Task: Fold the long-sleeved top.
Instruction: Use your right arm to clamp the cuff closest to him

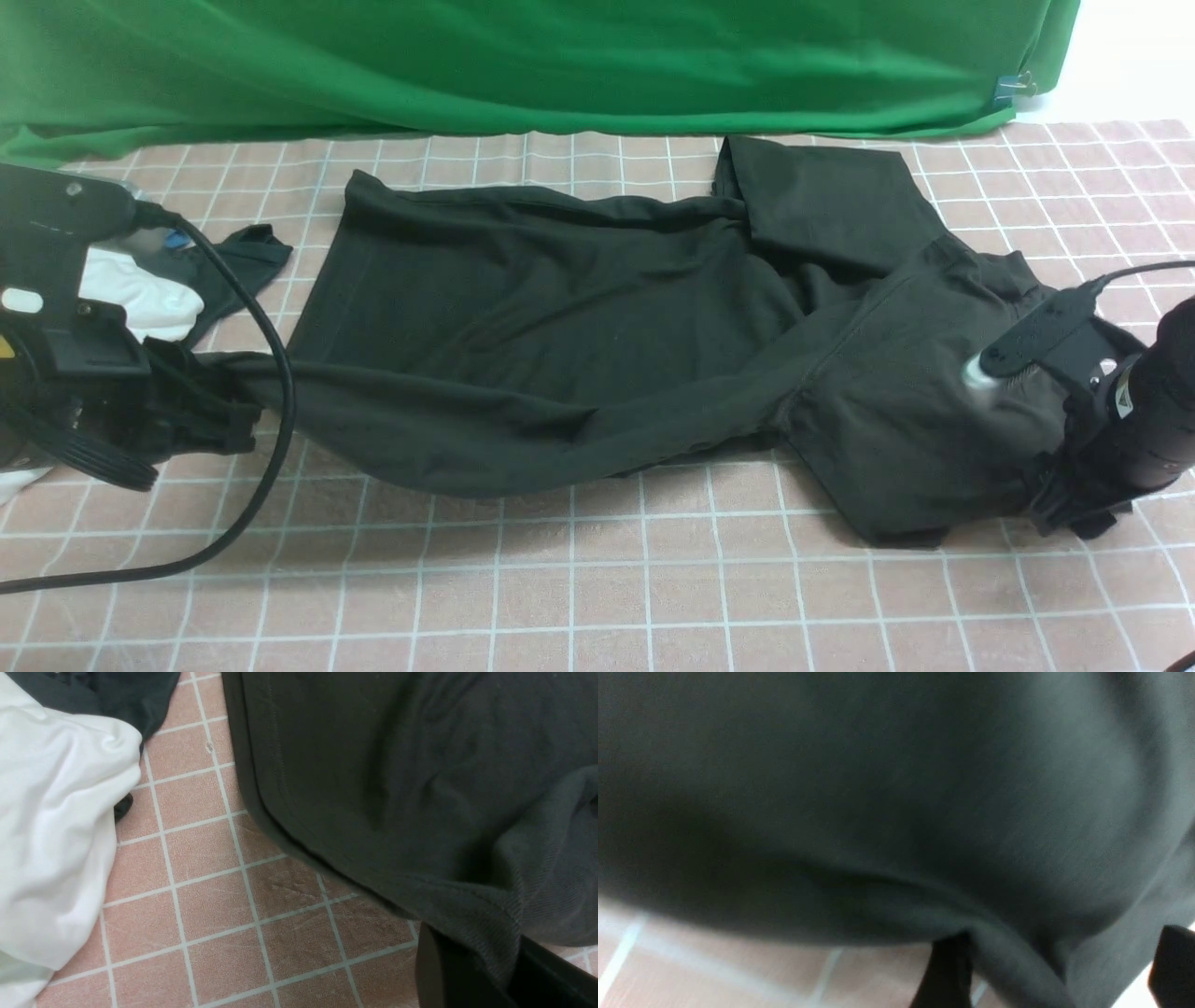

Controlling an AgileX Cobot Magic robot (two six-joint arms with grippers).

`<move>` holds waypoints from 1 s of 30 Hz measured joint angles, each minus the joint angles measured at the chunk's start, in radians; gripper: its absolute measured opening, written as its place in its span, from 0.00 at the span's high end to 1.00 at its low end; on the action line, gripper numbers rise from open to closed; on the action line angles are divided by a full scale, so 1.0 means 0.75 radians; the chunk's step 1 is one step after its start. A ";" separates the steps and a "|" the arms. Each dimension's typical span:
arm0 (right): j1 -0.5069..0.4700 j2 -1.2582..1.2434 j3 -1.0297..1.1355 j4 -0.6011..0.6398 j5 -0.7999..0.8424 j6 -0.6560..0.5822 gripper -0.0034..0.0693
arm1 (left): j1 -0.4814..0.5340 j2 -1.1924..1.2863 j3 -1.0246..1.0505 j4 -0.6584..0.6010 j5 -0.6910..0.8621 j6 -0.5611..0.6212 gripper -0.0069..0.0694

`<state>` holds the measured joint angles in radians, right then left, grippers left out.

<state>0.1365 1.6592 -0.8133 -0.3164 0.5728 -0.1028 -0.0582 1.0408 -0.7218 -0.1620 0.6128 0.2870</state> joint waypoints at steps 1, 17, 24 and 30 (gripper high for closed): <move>-0.009 0.008 0.000 0.006 -0.010 0.004 0.22 | 0.000 0.000 0.000 0.000 0.000 0.000 0.86; 0.070 -0.162 -0.091 0.260 0.526 -0.028 0.87 | 0.000 0.000 0.000 -0.025 -0.004 0.035 0.86; 0.302 -0.627 -0.069 0.546 0.822 0.062 0.87 | 0.000 0.000 0.000 -0.029 -0.004 0.040 0.86; 0.548 -0.917 -0.049 0.666 0.852 0.199 0.87 | 0.000 0.000 0.000 -0.029 -0.004 0.040 0.86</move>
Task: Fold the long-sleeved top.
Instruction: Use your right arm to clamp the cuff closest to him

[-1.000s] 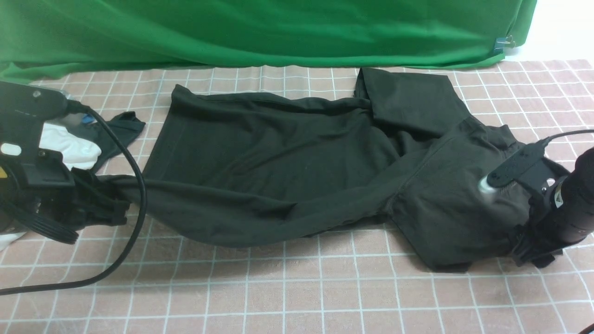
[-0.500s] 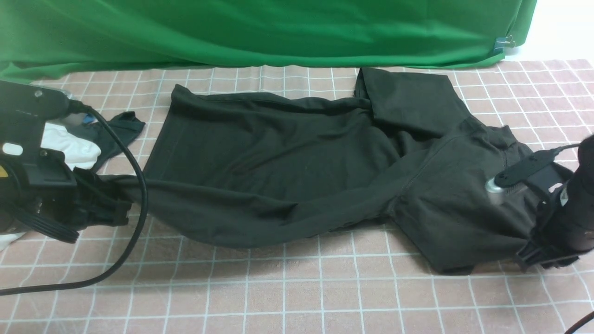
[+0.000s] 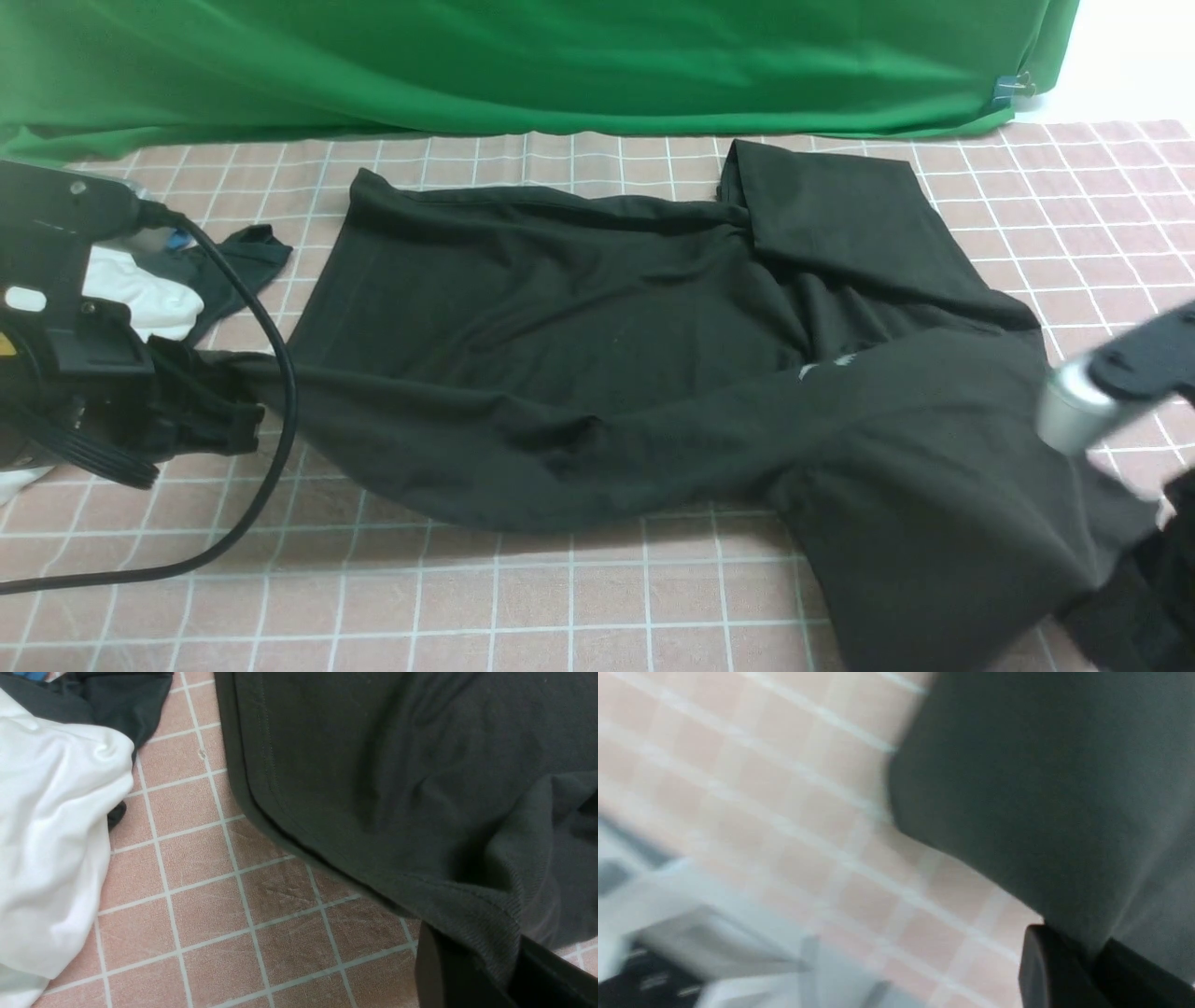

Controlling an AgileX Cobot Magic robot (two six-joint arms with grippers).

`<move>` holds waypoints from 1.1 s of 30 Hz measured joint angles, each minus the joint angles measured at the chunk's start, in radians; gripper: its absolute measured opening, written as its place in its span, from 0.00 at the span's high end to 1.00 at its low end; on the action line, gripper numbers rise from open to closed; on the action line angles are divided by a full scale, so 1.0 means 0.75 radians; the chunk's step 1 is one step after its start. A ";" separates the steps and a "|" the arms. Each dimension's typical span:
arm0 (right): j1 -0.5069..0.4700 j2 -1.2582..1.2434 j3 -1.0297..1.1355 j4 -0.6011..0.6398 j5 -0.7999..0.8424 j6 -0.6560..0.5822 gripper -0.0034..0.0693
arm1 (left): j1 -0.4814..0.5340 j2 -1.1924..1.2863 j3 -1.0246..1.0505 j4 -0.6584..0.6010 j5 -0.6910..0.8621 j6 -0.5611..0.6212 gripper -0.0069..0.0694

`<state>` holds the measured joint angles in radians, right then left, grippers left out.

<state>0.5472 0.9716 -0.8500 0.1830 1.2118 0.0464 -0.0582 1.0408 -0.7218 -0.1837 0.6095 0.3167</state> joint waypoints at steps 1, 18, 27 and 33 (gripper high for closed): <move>0.034 -0.043 0.000 0.044 0.000 0.007 0.87 | 0.000 0.000 0.000 0.000 0.000 0.000 0.86; 0.806 -0.329 0.005 0.223 0.018 0.317 0.87 | 0.000 0.000 0.000 0.016 0.040 0.024 0.86; 0.869 -0.329 0.020 0.121 0.018 0.387 0.87 | 0.000 -0.046 0.000 0.082 0.203 0.028 0.86; 0.869 -0.329 0.098 0.112 0.020 0.401 0.87 | 0.000 -0.173 -0.030 0.245 0.384 -0.060 0.86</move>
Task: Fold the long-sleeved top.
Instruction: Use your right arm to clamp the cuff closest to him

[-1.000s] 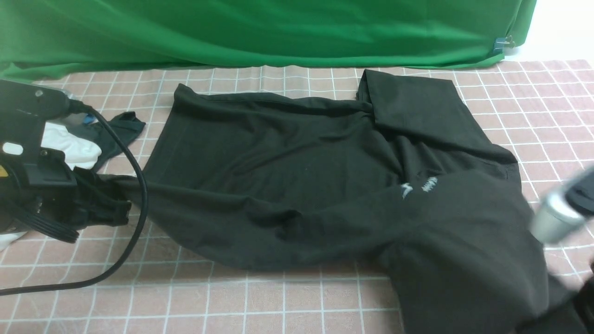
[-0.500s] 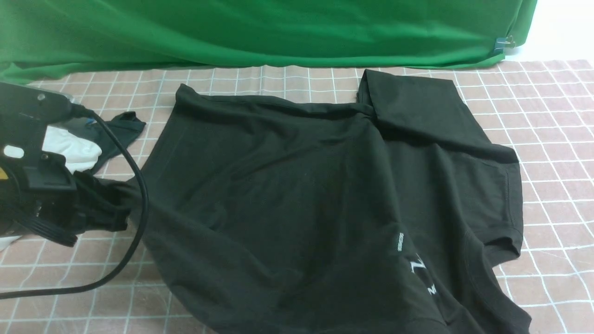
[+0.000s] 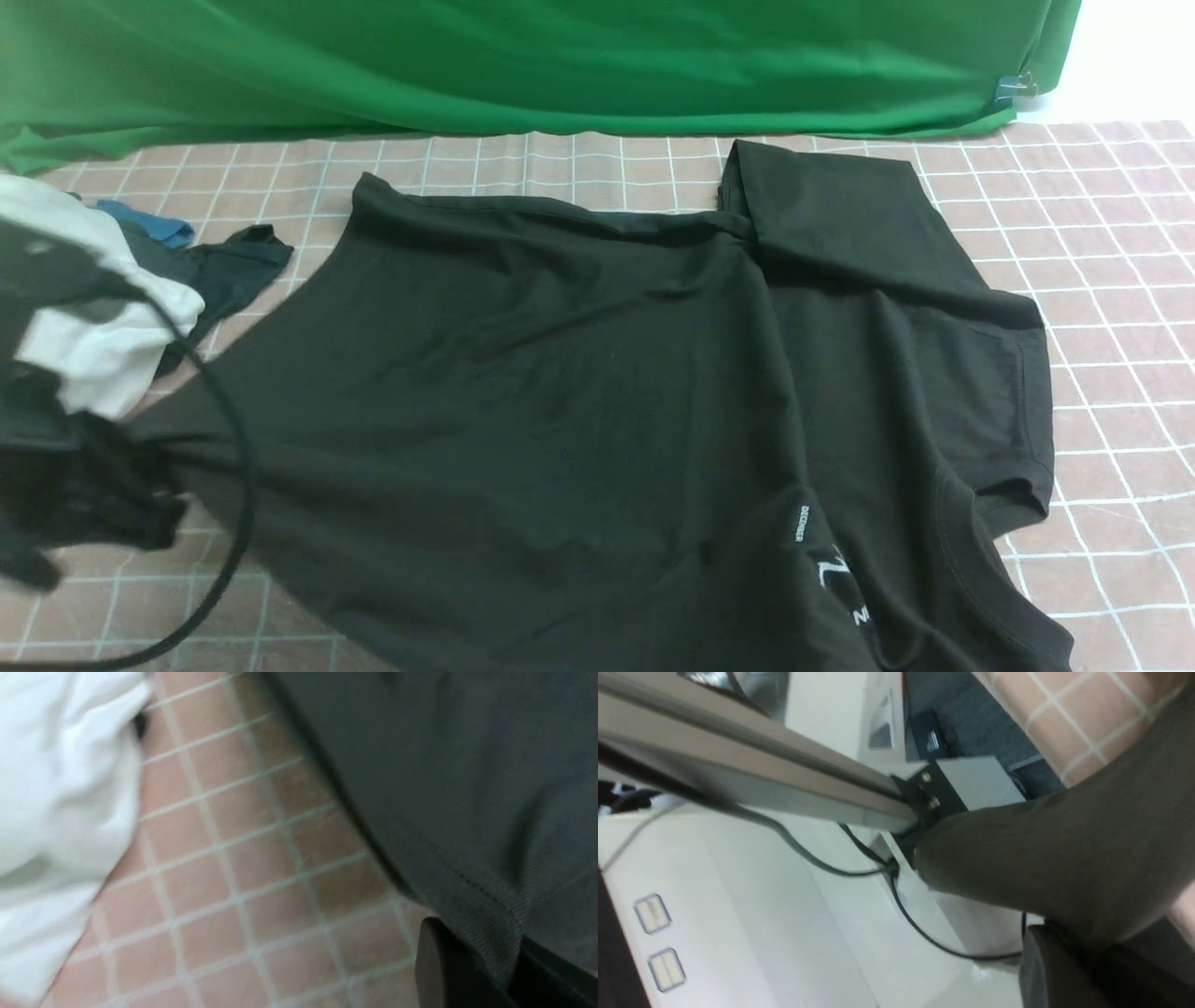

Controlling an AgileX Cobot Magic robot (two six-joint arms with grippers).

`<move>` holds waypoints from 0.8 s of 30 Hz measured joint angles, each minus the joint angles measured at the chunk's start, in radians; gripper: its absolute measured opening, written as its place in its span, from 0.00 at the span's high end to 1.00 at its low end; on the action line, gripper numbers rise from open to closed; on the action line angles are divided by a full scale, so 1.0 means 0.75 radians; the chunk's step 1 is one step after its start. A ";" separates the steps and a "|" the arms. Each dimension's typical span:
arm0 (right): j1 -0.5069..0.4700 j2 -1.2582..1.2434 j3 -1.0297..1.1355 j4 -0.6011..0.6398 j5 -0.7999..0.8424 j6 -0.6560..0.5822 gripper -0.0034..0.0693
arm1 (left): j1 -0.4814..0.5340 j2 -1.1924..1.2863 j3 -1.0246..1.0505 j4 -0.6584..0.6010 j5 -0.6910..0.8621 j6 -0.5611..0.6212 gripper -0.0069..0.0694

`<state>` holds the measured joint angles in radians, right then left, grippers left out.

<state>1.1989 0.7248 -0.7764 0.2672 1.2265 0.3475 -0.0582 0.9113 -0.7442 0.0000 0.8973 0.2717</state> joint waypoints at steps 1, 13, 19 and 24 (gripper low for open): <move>0.000 0.000 0.017 0.017 0.000 -0.012 0.87 | 0.000 -0.047 -0.011 0.043 0.066 -0.034 0.86; 0.000 0.009 0.021 0.072 -0.014 -0.162 0.87 | 0.000 -0.274 -0.025 0.400 0.343 -0.185 0.86; 0.000 0.094 0.021 -0.056 -0.126 -0.202 0.87 | 0.000 -0.278 -0.026 0.243 0.277 -0.148 0.86; -0.008 0.242 0.012 -0.259 -0.229 -0.205 0.87 | 0.000 -0.278 -0.026 0.212 0.258 -0.120 0.86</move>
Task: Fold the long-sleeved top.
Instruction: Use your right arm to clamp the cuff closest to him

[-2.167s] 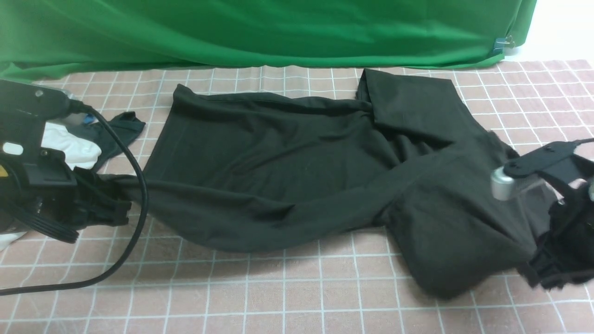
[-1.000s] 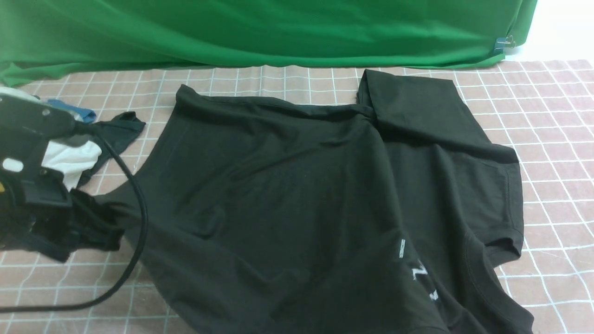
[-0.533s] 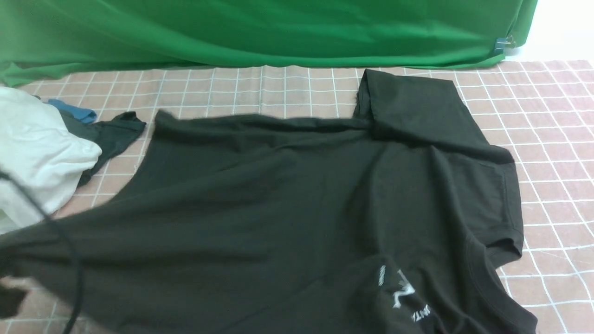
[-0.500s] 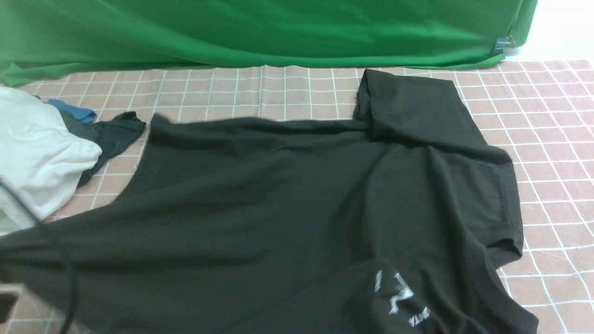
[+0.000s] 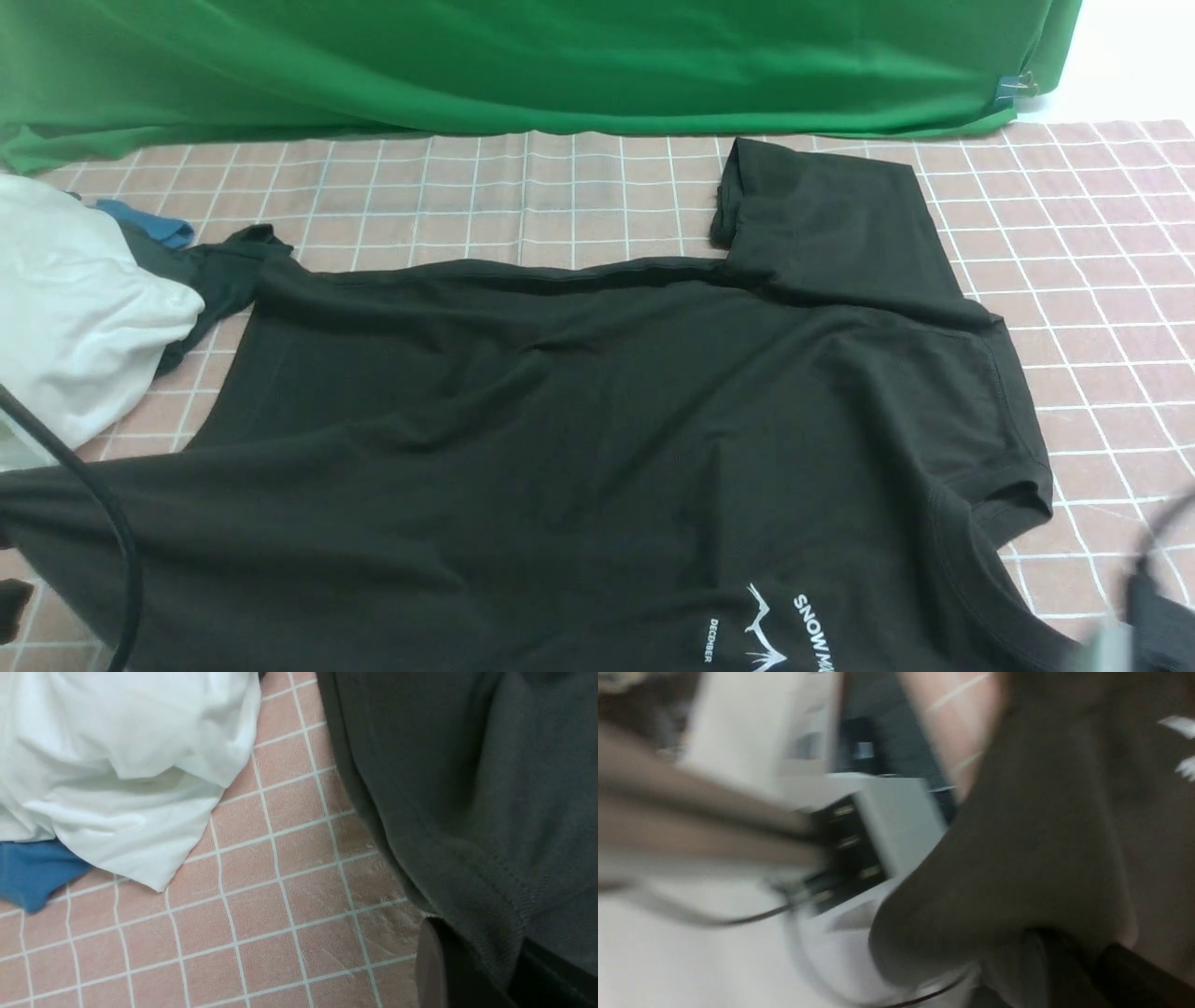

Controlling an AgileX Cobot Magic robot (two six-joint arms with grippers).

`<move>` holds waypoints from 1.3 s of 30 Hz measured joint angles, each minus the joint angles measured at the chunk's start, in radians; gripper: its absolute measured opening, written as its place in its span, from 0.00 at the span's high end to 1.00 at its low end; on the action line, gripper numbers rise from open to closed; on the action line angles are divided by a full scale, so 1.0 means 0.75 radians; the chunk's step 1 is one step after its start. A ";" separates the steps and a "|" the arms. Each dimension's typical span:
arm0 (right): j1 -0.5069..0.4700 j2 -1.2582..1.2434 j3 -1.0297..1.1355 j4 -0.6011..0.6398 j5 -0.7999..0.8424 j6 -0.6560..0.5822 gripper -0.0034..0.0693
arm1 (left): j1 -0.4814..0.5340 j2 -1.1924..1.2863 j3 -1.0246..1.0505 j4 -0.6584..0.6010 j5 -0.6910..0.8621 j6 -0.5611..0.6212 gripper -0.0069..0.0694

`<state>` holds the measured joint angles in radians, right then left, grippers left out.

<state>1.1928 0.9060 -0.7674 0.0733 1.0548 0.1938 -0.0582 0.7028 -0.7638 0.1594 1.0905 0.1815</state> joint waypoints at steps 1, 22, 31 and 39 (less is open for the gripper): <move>-0.018 0.027 -0.008 -0.027 -0.013 0.000 0.88 | 0.000 0.000 0.000 0.000 0.000 0.000 0.86; -1.107 0.958 -0.478 0.218 -0.203 -0.710 0.76 | 0.000 0.000 0.000 -0.040 -0.013 0.009 0.86; -1.060 0.913 -0.594 0.149 -0.037 -0.648 0.22 | 0.000 0.000 0.000 -0.042 -0.013 0.009 0.86; -0.411 0.492 -0.107 0.148 -0.024 -0.709 0.30 | 0.000 0.000 0.000 -0.046 -0.064 0.009 0.86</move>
<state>0.8844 1.2749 -0.8479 0.1840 1.0365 -0.3378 -0.0582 0.7028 -0.7638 0.1246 1.0428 0.1885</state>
